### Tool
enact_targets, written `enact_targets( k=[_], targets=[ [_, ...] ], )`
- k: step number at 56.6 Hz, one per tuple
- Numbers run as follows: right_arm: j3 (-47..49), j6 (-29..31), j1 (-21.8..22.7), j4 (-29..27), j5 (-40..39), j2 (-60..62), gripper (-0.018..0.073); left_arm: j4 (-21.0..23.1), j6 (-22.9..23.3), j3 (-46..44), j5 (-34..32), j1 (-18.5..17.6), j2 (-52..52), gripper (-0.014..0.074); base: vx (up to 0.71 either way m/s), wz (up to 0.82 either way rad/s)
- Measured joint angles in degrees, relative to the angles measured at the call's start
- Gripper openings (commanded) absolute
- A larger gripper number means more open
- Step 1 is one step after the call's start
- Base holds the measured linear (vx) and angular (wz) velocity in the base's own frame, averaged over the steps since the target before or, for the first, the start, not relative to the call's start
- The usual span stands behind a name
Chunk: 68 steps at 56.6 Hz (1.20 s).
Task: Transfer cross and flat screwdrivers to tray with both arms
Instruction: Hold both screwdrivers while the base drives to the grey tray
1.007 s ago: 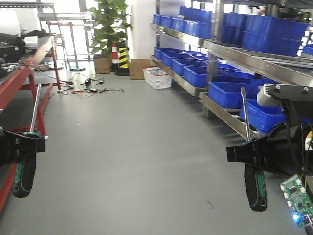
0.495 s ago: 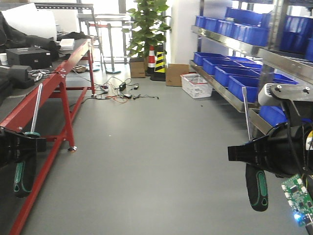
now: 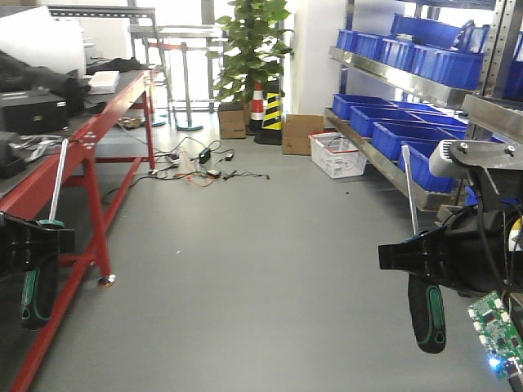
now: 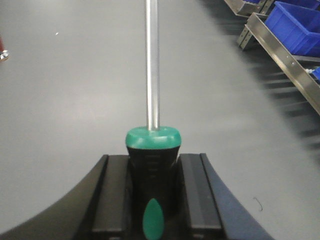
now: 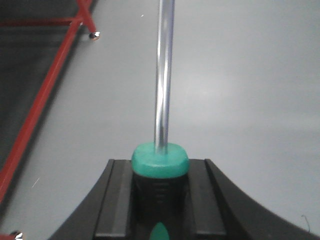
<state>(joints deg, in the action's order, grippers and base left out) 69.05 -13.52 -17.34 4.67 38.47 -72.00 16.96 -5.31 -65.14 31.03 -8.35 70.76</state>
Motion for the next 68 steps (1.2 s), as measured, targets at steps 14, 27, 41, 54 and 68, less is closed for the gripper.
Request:
enact_targets(
  k=[14,27,41,54,68],
  targets=[
    [0.00,0.00,0.00,-0.07,0.00,0.00,-0.0008,-0.06,0.00,0.00,0.00,0.00,0.00,-0.0001,0.53,-0.42],
    [0.00,0.00,0.00,-0.07,0.00,0.00,-0.0008,-0.06,0.00,0.00,0.00,0.00,0.00,-0.0001,0.51,-0.63],
    [0.00,0.00,0.00,-0.02,0.00,0.00,-0.0008,-0.06,0.00,0.00,0.00,0.00,0.00,-0.0001,0.51,-0.70],
    [0.00,0.00,0.00,-0.02,0.00,0.00,-0.0008,-0.06,0.00,0.00,0.00,0.00,0.00,-0.0001,0.52,-0.65],
    [0.00,0.00,0.00,-0.02,0.00,0.00,-0.0008,-0.06,0.00,0.00,0.00,0.00,0.00,-0.0001,0.51,-0.66]
  ],
)
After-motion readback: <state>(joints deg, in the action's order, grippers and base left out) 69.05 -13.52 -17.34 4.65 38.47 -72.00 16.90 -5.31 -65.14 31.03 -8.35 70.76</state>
